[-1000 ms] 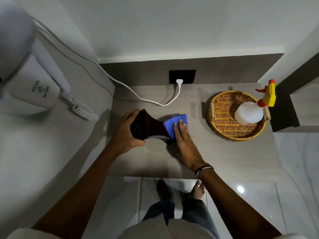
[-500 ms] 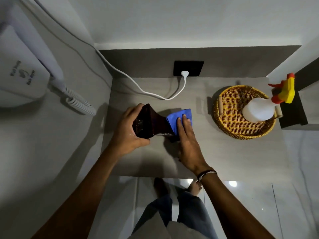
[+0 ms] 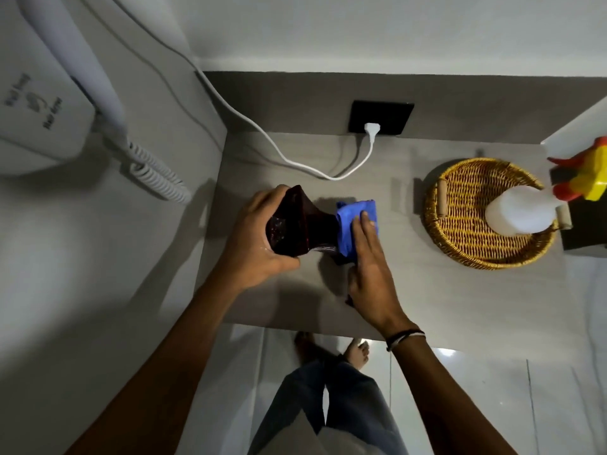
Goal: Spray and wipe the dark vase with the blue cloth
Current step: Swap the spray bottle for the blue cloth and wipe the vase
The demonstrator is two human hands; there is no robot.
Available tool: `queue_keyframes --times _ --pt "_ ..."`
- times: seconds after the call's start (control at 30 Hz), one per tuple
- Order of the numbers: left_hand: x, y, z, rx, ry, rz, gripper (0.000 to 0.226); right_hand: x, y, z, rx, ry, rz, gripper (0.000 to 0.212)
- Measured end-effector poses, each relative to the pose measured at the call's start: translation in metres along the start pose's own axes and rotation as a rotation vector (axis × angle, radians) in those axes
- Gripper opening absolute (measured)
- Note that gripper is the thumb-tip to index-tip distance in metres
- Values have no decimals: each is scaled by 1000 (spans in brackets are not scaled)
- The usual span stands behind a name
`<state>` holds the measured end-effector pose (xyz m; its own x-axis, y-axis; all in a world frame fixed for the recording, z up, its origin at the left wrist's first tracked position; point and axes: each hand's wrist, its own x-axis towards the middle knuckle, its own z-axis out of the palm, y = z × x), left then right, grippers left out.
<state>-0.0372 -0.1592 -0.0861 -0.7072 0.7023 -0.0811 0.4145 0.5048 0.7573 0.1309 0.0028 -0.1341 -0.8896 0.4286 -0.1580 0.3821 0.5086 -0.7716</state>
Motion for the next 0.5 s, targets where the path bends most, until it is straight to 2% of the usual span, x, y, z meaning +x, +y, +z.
queue_keyframes --times 0.13,0.23,0.3,0.37,0.43,0.5 --pt "7 2 -2 -12 15 93 110 -3 -54 22 250 -9 -214 108" --pt "4 -9 -3 -32 7 62 112 -6 -32 22 80 -21 -243 103" --pt "4 -11 -5 -35 -19 12 118 -12 1 13 -99 16 -132 95" --pt "5 -10 -5 -21 -32 3 117 -17 25 1 -77 76 17 89" --pt "7 -6 -4 -51 -11 -30 108 -15 36 -8 161 204 174 85" --pt "8 -1 -3 -130 6 -107 90 -9 40 -14 490 293 325 77"
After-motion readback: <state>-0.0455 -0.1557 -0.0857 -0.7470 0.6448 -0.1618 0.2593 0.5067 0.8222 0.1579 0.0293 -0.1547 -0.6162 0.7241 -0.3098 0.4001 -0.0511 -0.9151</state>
